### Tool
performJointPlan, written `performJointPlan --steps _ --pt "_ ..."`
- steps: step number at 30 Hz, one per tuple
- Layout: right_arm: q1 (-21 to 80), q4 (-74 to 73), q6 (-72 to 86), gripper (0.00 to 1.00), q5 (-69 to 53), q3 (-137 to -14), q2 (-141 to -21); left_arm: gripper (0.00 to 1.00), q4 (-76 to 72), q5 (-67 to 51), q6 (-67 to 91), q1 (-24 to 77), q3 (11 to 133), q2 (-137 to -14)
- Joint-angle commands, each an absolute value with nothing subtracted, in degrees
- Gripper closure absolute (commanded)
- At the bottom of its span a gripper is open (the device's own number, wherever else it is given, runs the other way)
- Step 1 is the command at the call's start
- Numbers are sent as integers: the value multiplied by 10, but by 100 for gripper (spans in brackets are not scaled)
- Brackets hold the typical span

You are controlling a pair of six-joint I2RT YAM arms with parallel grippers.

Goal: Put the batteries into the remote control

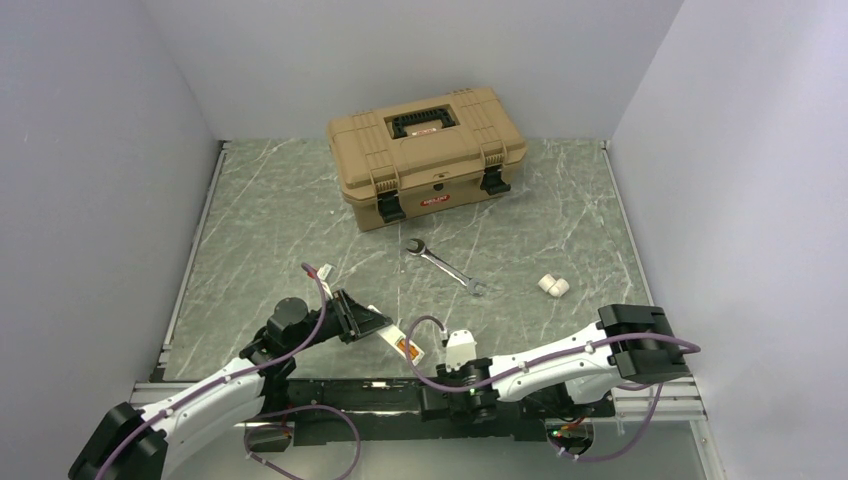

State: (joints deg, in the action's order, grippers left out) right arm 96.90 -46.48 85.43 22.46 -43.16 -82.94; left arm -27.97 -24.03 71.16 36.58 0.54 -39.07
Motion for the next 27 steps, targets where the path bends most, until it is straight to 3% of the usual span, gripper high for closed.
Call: performJointPlan --steps 1,11,27 --pt "964 -432 831 59 211 -423 -860 98 -298 -234 707 367 -18 -380" --pt "958 -429 803 53 164 -420 -836 98 -299 -234 709 367 -21 -376" --pt "958 -473 827 48 229 -439 -790 98 -296 -232 707 367 -18 -378"
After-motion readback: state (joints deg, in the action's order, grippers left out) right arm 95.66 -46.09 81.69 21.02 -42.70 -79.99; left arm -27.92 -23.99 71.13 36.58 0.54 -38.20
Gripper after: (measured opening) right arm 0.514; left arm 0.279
